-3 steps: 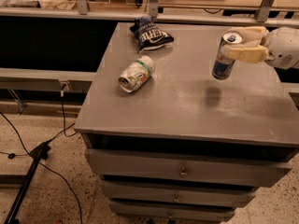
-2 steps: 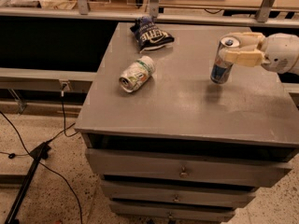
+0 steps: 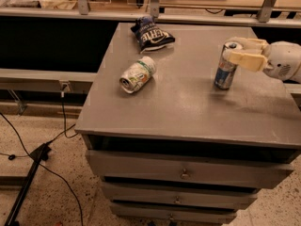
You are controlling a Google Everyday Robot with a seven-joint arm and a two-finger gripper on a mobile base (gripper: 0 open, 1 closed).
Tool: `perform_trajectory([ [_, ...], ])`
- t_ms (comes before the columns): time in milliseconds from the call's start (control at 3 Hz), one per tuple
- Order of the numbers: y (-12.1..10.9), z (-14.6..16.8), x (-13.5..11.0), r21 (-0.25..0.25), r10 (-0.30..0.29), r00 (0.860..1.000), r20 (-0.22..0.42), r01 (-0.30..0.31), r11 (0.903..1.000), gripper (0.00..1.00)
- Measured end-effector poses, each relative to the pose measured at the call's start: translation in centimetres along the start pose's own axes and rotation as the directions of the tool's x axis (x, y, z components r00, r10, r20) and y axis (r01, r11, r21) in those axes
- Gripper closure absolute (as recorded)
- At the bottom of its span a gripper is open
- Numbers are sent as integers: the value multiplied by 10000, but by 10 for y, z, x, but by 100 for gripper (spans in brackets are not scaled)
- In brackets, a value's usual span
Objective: Place redbull can upright
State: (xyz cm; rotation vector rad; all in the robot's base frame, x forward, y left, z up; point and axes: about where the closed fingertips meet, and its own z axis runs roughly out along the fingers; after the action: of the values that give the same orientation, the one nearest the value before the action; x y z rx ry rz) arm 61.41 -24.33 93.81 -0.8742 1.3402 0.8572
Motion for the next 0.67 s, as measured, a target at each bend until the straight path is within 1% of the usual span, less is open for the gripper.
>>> perform_trajectory([
  [333, 0, -8, 2, 70, 146, 9999, 86, -146, 9999, 0],
  [667, 0, -8, 2, 71, 144, 9999, 83, -145, 9999, 0],
])
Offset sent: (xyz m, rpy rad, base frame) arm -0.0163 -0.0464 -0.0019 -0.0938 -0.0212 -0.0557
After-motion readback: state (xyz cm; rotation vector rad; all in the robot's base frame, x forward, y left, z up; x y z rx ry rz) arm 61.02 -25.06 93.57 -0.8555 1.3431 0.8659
